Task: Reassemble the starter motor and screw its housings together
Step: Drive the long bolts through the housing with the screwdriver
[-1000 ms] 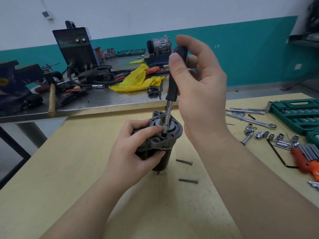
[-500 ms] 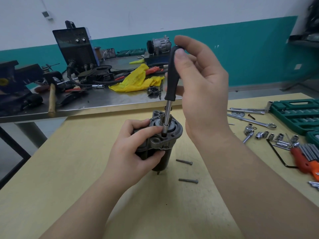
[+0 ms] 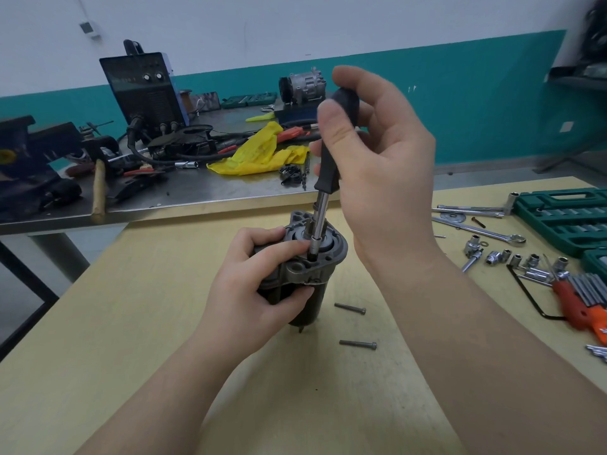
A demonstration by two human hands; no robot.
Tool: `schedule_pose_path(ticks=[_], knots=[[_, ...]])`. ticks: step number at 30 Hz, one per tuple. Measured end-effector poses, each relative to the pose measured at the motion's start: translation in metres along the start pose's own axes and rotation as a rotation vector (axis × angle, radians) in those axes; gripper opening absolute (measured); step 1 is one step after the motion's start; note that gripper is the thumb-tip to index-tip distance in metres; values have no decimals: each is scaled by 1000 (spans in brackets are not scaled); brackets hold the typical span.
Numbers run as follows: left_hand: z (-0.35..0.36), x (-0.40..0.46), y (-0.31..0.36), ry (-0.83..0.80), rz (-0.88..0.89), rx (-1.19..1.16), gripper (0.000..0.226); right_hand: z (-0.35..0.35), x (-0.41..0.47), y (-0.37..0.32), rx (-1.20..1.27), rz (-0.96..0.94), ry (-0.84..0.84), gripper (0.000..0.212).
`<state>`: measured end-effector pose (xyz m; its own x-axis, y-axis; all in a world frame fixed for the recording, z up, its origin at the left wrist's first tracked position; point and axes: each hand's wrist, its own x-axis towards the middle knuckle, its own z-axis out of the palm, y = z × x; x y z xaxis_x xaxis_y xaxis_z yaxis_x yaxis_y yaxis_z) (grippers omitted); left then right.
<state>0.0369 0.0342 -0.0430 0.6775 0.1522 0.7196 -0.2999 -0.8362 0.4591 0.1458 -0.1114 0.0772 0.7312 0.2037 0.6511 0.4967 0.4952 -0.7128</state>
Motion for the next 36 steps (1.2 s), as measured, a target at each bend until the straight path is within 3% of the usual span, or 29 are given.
schedule_pose_path(ticks=[4, 10, 14, 18, 27, 36], knots=[[1, 0, 0, 3, 1, 3, 53, 0, -1, 3, 67, 73, -23, 35], [0, -1, -2, 4, -5, -4, 55, 0, 0, 1, -67, -25, 15, 28], [0, -1, -1, 5, -2, -4, 54, 0, 1, 1, 29, 14, 9, 19], [0, 0, 0, 6, 3, -2, 52, -2, 0, 2, 90, 86, -37, 26], [-1, -1, -1, -4, -9, 3, 54, -1, 3, 2, -46, 10, 3, 25], [-3, -1, -1, 4, -10, 16, 53, -5, 1, 1, 171, 151, -106, 31]])
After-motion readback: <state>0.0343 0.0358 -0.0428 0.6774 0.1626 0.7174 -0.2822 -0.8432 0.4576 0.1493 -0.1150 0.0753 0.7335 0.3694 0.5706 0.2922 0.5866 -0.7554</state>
